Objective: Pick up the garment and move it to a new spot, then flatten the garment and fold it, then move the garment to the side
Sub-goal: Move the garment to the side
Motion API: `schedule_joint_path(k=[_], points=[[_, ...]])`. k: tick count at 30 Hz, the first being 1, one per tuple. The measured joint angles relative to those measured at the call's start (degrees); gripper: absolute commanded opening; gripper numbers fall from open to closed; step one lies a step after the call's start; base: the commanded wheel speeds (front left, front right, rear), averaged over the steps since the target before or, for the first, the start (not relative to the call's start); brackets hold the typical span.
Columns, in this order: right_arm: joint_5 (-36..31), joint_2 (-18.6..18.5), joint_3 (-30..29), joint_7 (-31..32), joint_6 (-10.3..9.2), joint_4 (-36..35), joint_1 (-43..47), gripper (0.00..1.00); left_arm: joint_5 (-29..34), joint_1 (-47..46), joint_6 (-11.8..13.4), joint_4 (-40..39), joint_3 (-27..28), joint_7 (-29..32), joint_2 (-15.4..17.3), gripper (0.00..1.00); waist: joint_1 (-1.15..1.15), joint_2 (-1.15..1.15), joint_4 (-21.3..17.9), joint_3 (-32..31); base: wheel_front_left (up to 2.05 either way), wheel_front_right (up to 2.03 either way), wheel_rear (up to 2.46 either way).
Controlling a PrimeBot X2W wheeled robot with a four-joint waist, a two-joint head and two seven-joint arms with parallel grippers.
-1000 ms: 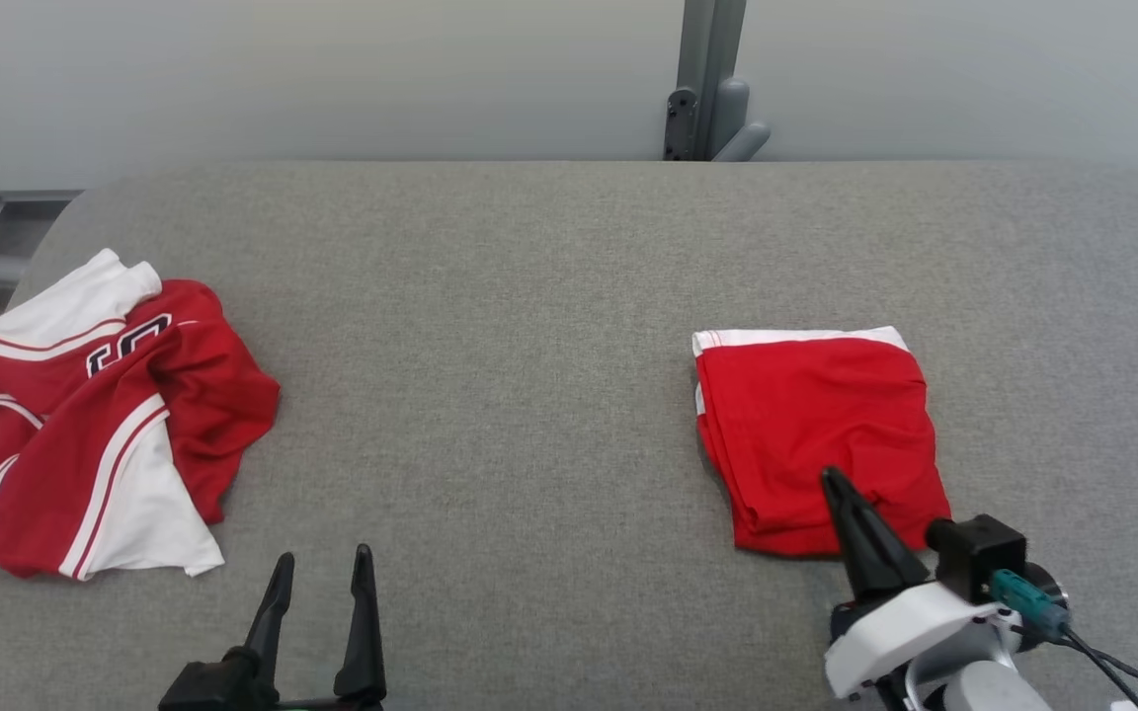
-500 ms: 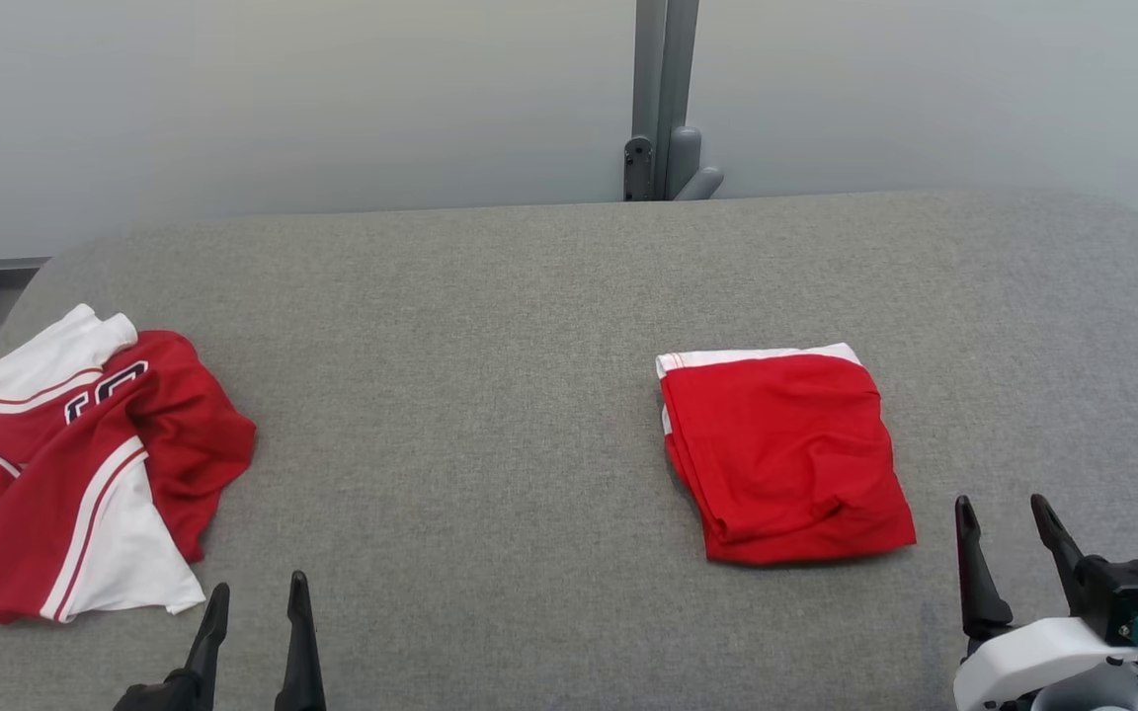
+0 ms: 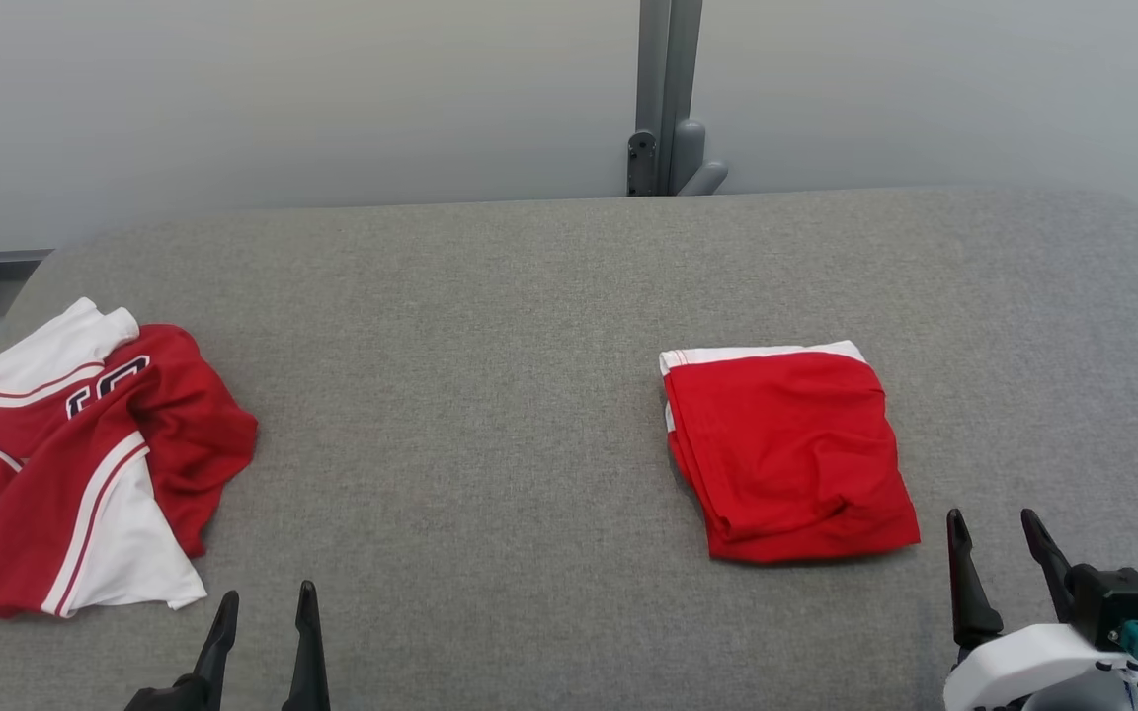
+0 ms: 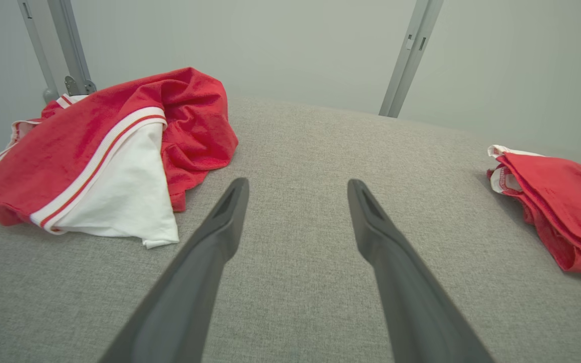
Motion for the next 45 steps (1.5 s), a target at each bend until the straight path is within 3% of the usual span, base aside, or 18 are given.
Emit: schedule_joint_path(k=[5,12,16,28,29,30,37,45], points=[[7.64,0.03,2.13,2.78,0.03,1.36,-4.05,1.0,-0.02,-0.12,-0.01,-0.05,-0.81,0.01,0.0,1.0,0.0,0.0,0.04,0.91,0.0,0.0,0.0],[14.55,-4.87,2.98,22.83,-0.02,4.08,-17.35,1.0,-0.37,-2.61,-0.01,-0.01,-2.97,0.0,-0.02,1.0,0.0,0.0,0.04,4.55,0.0,0.0,0.0],[13.94,-7.08,4.31,28.86,0.01,10.09,-23.27,1.0,-0.89,-4.41,0.1,0.89,-4.72,0.01,-0.02,1.0,0.0,0.0,0.49,7.27,0.0,0.0,0.0],[17.39,-6.37,8.27,31.12,-0.02,24.61,-31.14,1.0,-1.8,-8.54,1.51,0.85,-6.21,0.01,-0.02,1.0,0.0,0.0,3.48,12.38,0.0,0.0,0.0],[18.28,-6.3,8.55,31.05,-0.03,24.99,-31.49,0.2,-1.79,-8.65,1.51,0.79,-6.28,0.01,-0.02,1.0,0.0,0.0,3.49,12.58,0.0,0.0,0.0],[19.68,-6.24,8.72,31.03,-0.03,25.44,-31.74,0.0,-1.77,-8.91,1.48,0.77,-6.48,0.0,-0.02,1.0,0.0,0.0,3.43,12.74,0.0,0.0,0.0],[26.26,-6.47,10.59,27.96,0.1,26.85,-32.47,0.0,-0.7,-10.84,1.35,-0.12,-6.65,0.0,-0.02,1.0,0.0,0.0,1.13,13.31,0.0,0.0,0.0],[29.24,-9.32,14.84,22.98,0.02,27.44,-36.02,0.0,1.1,-12.95,0.82,-1.29,-7.06,0.0,-0.03,1.0,0.0,0.0,-5.6,14.73,0.0,0.0,0.0]])
